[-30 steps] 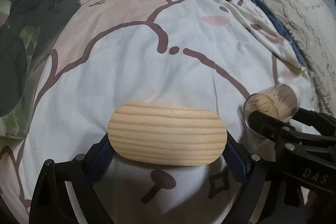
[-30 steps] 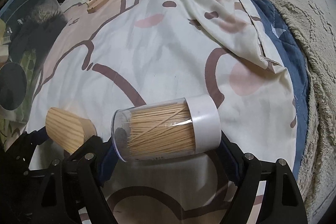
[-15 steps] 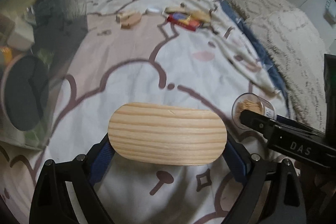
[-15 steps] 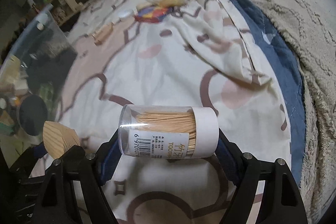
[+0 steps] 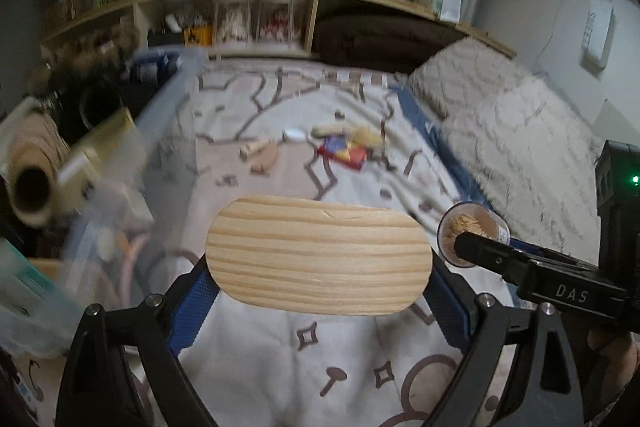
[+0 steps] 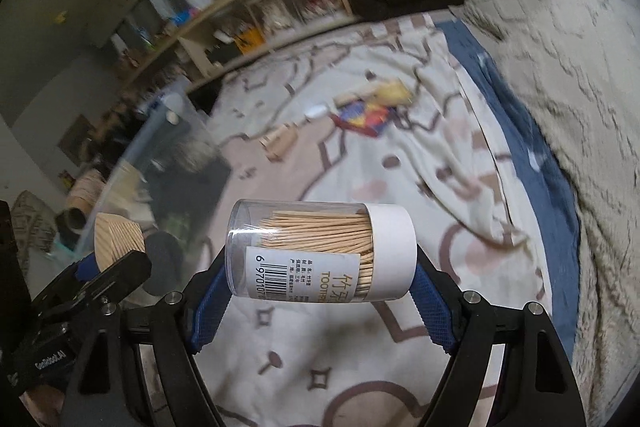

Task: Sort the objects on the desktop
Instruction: 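Carry the pine block and toothpick jar over the clear bin with both tools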

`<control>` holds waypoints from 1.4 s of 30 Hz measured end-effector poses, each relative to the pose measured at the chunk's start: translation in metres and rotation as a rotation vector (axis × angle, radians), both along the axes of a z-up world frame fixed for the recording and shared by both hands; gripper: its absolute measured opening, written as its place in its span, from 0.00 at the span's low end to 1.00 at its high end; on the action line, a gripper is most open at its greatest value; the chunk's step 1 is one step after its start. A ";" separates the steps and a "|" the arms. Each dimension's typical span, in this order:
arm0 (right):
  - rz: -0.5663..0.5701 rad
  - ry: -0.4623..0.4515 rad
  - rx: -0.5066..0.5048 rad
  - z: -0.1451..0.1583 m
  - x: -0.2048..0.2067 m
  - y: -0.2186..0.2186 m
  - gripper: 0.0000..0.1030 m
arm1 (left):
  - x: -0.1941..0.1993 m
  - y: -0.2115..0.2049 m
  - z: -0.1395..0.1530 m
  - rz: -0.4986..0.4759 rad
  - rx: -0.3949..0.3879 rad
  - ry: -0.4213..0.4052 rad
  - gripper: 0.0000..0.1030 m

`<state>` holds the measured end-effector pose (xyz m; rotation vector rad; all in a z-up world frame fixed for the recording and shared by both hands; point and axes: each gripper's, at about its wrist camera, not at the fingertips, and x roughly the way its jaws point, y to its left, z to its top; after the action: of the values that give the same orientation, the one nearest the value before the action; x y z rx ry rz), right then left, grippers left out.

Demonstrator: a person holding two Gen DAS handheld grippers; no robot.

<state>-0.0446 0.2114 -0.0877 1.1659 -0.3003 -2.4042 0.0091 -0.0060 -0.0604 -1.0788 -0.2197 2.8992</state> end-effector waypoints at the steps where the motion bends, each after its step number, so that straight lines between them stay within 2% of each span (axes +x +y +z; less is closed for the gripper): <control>1: 0.006 0.007 -0.005 0.004 -0.001 -0.002 0.80 | 0.001 -0.002 0.006 0.001 -0.006 0.018 0.91; 7: 0.025 0.039 -0.043 0.025 -0.002 -0.014 0.80 | 0.012 -0.026 0.037 0.022 -0.018 0.117 0.91; 15: 0.099 0.093 -0.062 0.060 -0.007 -0.059 0.80 | 0.025 -0.078 0.067 0.119 -0.022 0.216 0.91; 20: 0.163 0.134 -0.054 0.081 -0.009 -0.096 0.80 | 0.027 -0.114 0.074 0.187 -0.018 0.240 0.91; 27: 0.228 0.178 -0.018 0.103 -0.016 -0.142 0.80 | 0.028 -0.169 0.078 0.328 -0.026 0.255 0.91; 36: 0.328 0.218 0.040 0.118 -0.018 -0.196 0.80 | 0.039 -0.224 0.070 0.458 0.052 0.246 0.91; 42: 0.395 0.240 0.121 0.119 -0.024 -0.230 0.80 | 0.042 -0.239 0.068 0.500 0.093 0.251 0.91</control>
<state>-0.0685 -0.0188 0.0309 0.8740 0.1431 -2.1986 0.0512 -0.2452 0.0077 -0.7142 -0.6960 3.3726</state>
